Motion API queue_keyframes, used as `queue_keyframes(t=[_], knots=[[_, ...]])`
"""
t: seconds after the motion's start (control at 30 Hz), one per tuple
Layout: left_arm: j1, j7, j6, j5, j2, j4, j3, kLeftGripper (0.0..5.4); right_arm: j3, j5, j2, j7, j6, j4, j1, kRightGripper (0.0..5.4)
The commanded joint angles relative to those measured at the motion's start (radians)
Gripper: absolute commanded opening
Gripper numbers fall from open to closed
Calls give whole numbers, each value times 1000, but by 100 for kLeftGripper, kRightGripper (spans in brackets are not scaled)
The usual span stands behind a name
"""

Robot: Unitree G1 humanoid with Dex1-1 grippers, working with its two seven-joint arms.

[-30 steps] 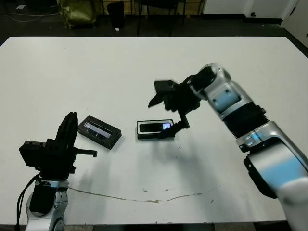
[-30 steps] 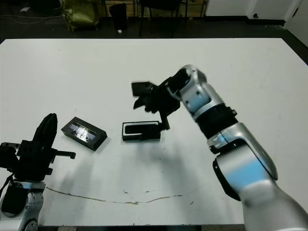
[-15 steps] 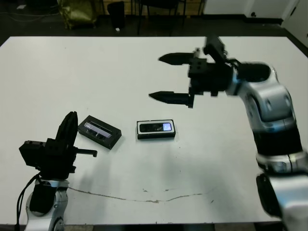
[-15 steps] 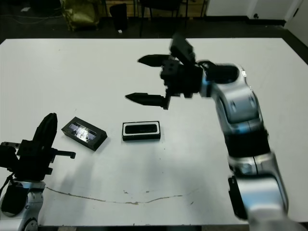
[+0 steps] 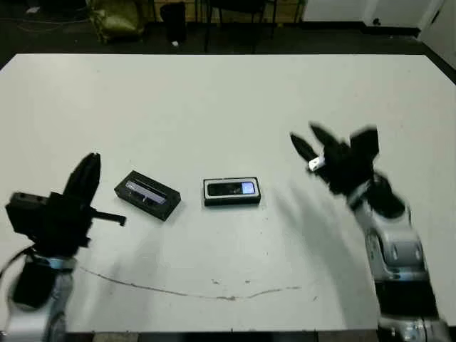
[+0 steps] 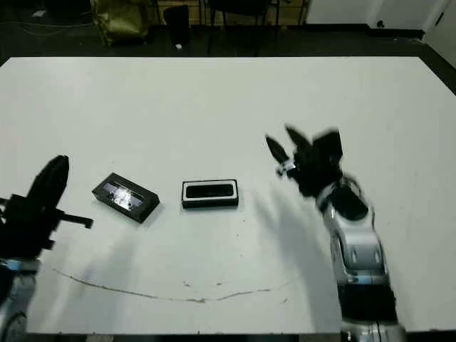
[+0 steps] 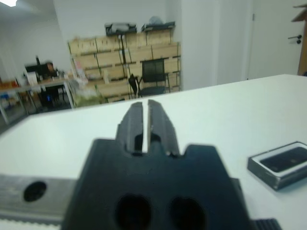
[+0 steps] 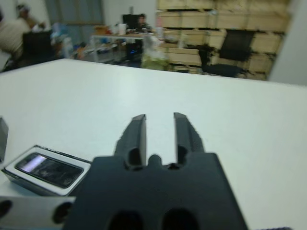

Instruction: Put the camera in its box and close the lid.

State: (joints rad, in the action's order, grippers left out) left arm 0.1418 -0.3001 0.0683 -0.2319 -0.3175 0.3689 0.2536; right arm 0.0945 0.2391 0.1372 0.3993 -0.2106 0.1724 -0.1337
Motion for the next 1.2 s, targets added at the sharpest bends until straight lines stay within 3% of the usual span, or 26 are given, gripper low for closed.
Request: queue_keyframes(t=[0.03, 0.2, 0.37, 0.6, 0.7, 0.77, 1.0, 1.1, 1.2], knots=[[-37, -60, -115, -12, -122, 27, 31, 0, 11, 34, -17, -26, -1, 32, 49, 2], [-146, -281, -130, 55, -389, -27, 6, 0, 8, 43, 3, -40, -23, 39, 64, 2], [-313, -558, -134, 45, -587, -148, -96, 0, 0, 23, 26, -65, -51, 41, 60, 2], [-563, -823, -271, 30, -659, -262, -271, 0, 16, 56, 46, -55, -61, 43, 74, 2], [-682, -869, -420, 96, -682, -250, -368, 9, 16, 63, 57, -63, -89, 66, 84, 0], [-757, -904, -456, 137, -680, -266, -425, 39, 15, 65, 66, -61, -100, 72, 86, 0], [-1058, -1267, -251, 275, -596, -551, -696, 201, 4, 65, 76, -69, -121, 70, 91, 0], [-1160, -1314, -124, 239, -566, -663, -861, 274, -8, 54, 69, -68, -99, 57, 95, 0], [-1250, -1314, -71, 198, -544, -751, -1018, 341, -18, 42, 49, -89, -87, 51, 103, 0]])
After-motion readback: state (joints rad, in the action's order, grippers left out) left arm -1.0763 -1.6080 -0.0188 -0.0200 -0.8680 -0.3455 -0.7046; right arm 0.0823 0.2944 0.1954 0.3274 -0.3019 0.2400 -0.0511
